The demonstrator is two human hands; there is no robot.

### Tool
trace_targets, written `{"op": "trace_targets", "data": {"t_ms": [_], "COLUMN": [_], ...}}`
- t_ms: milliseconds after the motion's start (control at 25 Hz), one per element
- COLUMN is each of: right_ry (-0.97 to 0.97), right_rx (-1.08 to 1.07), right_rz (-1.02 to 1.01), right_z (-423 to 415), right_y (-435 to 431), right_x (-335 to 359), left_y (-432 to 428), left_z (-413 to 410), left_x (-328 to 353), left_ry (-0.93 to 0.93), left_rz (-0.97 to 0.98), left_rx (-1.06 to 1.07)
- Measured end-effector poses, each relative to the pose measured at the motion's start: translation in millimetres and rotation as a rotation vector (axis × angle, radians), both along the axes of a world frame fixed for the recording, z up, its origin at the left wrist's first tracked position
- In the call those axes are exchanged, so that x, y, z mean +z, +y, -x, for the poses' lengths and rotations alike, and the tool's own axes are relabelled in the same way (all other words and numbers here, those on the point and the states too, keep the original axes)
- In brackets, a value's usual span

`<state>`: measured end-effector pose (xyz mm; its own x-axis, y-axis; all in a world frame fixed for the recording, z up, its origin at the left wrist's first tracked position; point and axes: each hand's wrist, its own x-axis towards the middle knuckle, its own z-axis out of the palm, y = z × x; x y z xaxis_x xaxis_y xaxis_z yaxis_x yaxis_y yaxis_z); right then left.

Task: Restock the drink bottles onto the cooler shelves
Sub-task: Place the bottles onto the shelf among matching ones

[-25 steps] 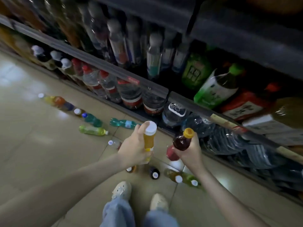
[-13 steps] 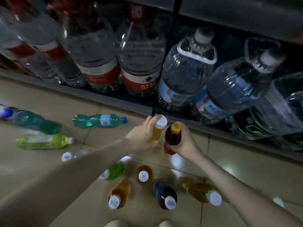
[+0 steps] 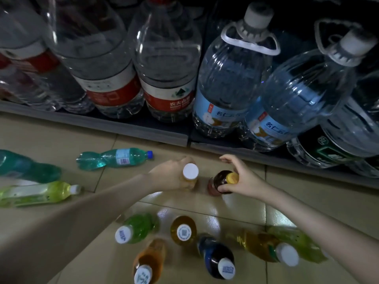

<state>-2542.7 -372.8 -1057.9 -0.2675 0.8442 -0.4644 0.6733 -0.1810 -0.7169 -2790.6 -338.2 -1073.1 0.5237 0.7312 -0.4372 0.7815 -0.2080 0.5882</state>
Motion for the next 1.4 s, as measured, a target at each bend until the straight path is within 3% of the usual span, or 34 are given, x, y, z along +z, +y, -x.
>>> {"op": "trace_targets", "data": {"t_ms": [160, 280, 400, 560, 760, 920, 1160, 1320, 1400], "right_ry": [-0.122, -0.152, -0.236, -0.544, -0.754, -0.753, -0.668, -0.475, -0.395], "right_rx": [0.267, 0.413, 0.598, 0.836, 0.895, 0.952, 0.973, 0.95, 0.956], "right_rz": [-0.156, -0.37, -0.439, -0.345, -0.316, -0.44, -0.581, -0.56, -0.561], "right_z": [46, 129, 213, 280, 315, 317, 300, 268, 252], "right_y": [23, 52, 78, 109, 119, 107, 91, 68, 58], "right_x": [55, 63, 20, -57, -101, -101, -5, 124, 201], "left_y": [3, 4, -10, -52, -96, -105, -58, -43, -43], "left_z": [28, 81, 150, 214, 248, 260, 242, 203, 188], "left_x": [23, 32, 38, 33, 19, 9, 50, 140, 204], "left_ry": [0.084, 0.215, 0.267, 0.302, 0.318, 0.316, 0.272, 0.529, 0.564], "left_rz": [-0.024, -0.198, -0.359, -0.441, -0.499, -0.514, -0.463, -0.379, -0.356], "left_rx": [-0.067, 0.032, 0.239, 0.43, 0.574, 0.596, 0.572, 0.33, 0.243]}}
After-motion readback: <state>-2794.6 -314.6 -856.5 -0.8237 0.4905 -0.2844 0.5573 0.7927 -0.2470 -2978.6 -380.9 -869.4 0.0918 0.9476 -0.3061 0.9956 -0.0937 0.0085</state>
